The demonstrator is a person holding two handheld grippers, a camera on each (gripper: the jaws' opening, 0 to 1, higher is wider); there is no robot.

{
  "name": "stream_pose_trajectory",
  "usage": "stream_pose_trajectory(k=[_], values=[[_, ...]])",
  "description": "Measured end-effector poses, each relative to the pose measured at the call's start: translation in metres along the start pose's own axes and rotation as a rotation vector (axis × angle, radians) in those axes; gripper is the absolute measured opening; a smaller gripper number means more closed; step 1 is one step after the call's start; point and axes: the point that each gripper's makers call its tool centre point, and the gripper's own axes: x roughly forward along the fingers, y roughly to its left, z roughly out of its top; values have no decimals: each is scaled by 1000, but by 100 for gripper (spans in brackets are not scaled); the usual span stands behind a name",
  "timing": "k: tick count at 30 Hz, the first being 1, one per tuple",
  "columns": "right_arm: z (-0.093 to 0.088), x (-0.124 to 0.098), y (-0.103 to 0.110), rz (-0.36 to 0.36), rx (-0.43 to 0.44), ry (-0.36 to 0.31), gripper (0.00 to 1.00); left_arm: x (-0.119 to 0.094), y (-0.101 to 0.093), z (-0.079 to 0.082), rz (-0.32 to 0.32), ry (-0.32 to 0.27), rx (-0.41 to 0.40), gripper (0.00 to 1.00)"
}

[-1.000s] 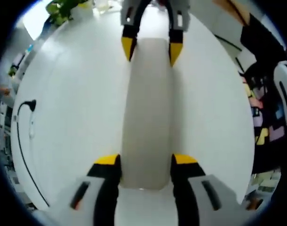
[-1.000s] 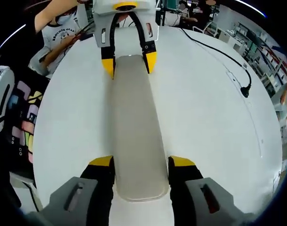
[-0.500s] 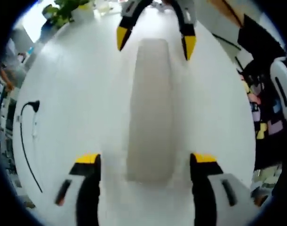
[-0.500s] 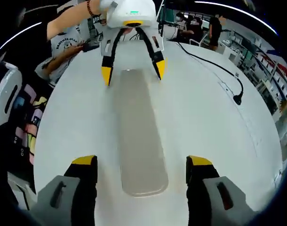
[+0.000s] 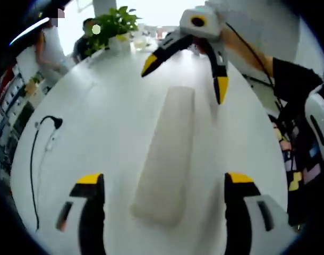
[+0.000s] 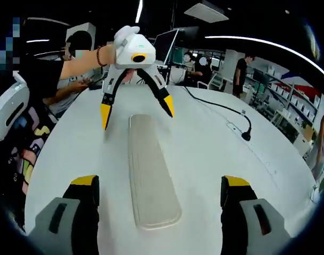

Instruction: Arrange the utensils inside the cutlery case until each visible utensil rests in its matching compartment.

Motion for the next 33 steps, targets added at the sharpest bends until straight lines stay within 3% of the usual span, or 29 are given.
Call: stream_pose_trajectory(k=[4,6,8,11,13,17,19,21,23,30,33], values=[[19,-7,1,-50,52,-125,99,-8,6,3,66,-81,-97,100],[31,-16,-6,-136,53,-194,99,-15,11,4,122,-134,-124,99],[36,-24,-13,-204,115,-255,99,-24,18,3,200,-173,-127,99],[27,-37,-32,-335,241,-265,99,-38,25,-7,294,-179,-175,100],[25,-49,-43,-430,267,-307,99,-45,30,-4,333,-244,-208,100],[14,-69,-54,-578,270,-297,99,-61,36,-10,406,-325,-295,100],[16,-78,-53,-621,270,-308,99,-65,30,-19,434,-330,-295,100],[22,-86,-52,-657,261,-350,97,-74,25,-19,453,-435,-374,100],[24,-96,-51,-709,263,-369,95,-82,22,-27,480,-452,-398,100],[25,-122,-40,-835,293,-416,97,-136,29,-46,702,-567,-450,100],[25,-138,-36,-888,304,-451,99,-159,26,-54,804,-564,-428,100]])
